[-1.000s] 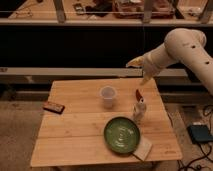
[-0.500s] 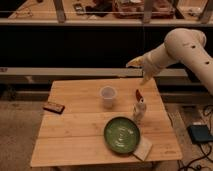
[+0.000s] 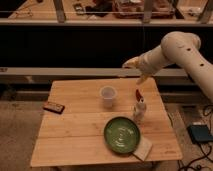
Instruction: Place the ceramic cup in the ceramic bowl
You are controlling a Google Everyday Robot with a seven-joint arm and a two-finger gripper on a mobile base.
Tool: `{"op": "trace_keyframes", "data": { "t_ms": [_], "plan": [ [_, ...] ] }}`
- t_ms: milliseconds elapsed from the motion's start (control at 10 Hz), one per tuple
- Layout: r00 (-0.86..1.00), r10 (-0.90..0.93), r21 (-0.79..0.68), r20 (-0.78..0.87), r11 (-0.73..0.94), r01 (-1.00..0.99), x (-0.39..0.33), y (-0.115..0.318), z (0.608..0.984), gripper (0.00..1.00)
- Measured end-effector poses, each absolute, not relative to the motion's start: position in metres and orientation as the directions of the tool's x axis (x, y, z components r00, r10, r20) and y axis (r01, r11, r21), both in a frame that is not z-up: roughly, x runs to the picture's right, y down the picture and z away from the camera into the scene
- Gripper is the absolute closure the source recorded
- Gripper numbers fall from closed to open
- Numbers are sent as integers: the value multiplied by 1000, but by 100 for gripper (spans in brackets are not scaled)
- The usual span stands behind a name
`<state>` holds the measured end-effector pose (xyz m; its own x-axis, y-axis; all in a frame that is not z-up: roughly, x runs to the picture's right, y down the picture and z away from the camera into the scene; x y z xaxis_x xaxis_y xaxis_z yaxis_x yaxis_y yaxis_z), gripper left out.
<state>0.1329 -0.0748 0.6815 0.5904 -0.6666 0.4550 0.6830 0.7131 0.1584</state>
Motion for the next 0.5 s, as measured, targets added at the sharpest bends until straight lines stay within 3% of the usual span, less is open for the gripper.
{"op": "trace_keyframes", "data": {
  "t_ms": [500],
  "plan": [
    [483, -775, 211, 408, 595, 776, 130, -50, 738, 35]
  ]
}}
